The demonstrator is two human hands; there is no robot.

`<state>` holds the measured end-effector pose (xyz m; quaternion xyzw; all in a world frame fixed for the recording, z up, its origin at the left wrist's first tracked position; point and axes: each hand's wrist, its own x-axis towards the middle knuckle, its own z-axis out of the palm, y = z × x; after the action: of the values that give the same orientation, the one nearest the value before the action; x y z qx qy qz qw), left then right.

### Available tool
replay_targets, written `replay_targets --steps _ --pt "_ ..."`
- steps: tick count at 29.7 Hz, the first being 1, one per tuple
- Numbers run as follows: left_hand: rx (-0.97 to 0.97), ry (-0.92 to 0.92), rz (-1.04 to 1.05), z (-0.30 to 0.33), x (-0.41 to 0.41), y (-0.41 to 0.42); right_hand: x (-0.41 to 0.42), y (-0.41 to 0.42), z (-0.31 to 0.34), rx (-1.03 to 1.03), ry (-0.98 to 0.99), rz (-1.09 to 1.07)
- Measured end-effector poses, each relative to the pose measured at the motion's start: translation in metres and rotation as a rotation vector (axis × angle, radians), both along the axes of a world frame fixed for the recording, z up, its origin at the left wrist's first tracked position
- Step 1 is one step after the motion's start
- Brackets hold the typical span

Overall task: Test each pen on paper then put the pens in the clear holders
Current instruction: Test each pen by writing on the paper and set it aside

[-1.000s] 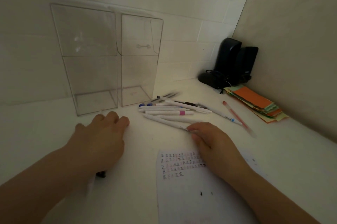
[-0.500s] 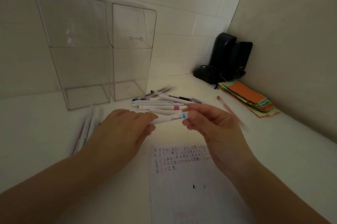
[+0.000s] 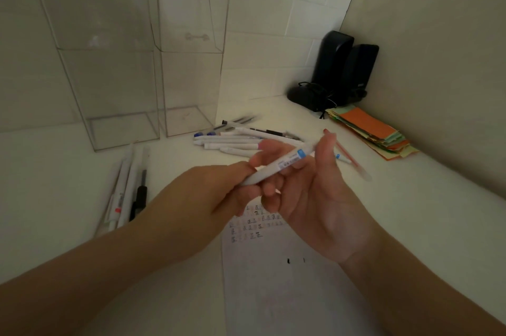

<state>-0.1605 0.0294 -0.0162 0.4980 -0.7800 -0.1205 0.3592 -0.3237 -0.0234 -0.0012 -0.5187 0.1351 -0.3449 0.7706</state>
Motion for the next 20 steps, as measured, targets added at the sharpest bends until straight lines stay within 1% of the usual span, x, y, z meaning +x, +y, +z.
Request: replay_targets --steps 4,6,8,10,12,13,15,17,18,20 --pt "-0.013 0.001 -0.005 0.001 0.002 0.000 0.000 0.005 0.004 -0.369 0.266 -0.121" --pt "0.000 -0.004 -0.013 0.001 0.000 0.000 -0.001 0.004 0.008 -0.433 0.402 -0.205" --pt "0.054 -0.015 0.016 -0.003 0.002 -0.001 -0.006 -0.002 0.009 -0.363 0.508 -0.307" --pt "0.115 -0.063 0.031 -0.010 0.007 -0.003 -0.014 -0.011 0.011 -0.247 0.502 -0.387" --pt "0.135 -0.124 0.029 -0.015 0.015 -0.008 -0.021 -0.017 0.011 -0.161 0.481 -0.417" --pt "0.143 -0.124 0.028 -0.017 0.018 -0.010 -0.025 -0.019 0.010 -0.137 0.502 -0.414" --pt "0.159 -0.111 0.009 -0.019 0.021 -0.012 -0.030 -0.021 0.009 -0.137 0.599 -0.356" --pt "0.181 -0.143 -0.014 -0.020 0.021 -0.014 -0.032 -0.019 0.012 -0.154 0.674 -0.263" --pt "0.194 -0.158 -0.019 -0.020 0.020 -0.015 -0.033 -0.018 0.016 -0.166 0.680 -0.240" --pt "0.224 -0.173 -0.022 -0.017 0.020 -0.015 -0.030 -0.014 0.021 -0.207 0.674 -0.269"
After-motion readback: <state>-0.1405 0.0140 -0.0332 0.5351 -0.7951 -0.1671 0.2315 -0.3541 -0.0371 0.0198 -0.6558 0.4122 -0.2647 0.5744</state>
